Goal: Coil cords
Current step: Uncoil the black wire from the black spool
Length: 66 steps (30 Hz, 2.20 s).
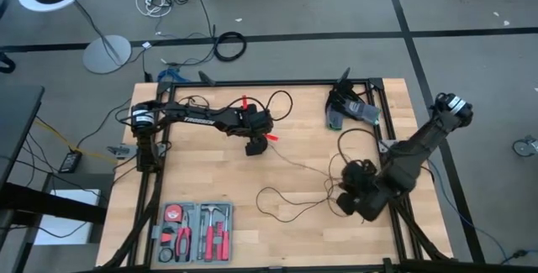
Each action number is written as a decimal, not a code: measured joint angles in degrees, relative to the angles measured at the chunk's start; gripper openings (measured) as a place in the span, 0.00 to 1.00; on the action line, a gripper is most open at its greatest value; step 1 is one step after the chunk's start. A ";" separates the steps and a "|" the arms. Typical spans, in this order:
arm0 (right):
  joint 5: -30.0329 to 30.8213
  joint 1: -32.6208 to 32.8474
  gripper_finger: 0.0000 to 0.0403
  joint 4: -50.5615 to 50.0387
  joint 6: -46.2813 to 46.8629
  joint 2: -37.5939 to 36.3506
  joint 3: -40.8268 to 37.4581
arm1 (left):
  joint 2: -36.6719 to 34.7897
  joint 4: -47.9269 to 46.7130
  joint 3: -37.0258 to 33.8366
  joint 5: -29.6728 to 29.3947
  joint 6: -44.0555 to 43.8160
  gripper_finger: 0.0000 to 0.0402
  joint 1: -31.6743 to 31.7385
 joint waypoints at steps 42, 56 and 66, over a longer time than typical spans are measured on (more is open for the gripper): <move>-0.09 -40.46 0.55 37.27 -59.91 19.96 0.07 | 0.00 0.33 0.00 0.03 -0.20 0.90 -0.02; -18.20 -57.35 0.55 47.65 -75.86 28.62 0.14 | 0.00 0.70 0.00 0.04 0.76 0.90 -0.02; -20.67 -56.18 0.17 46.08 -70.54 34.93 0.83 | 0.00 0.26 0.00 0.08 0.90 0.90 -0.02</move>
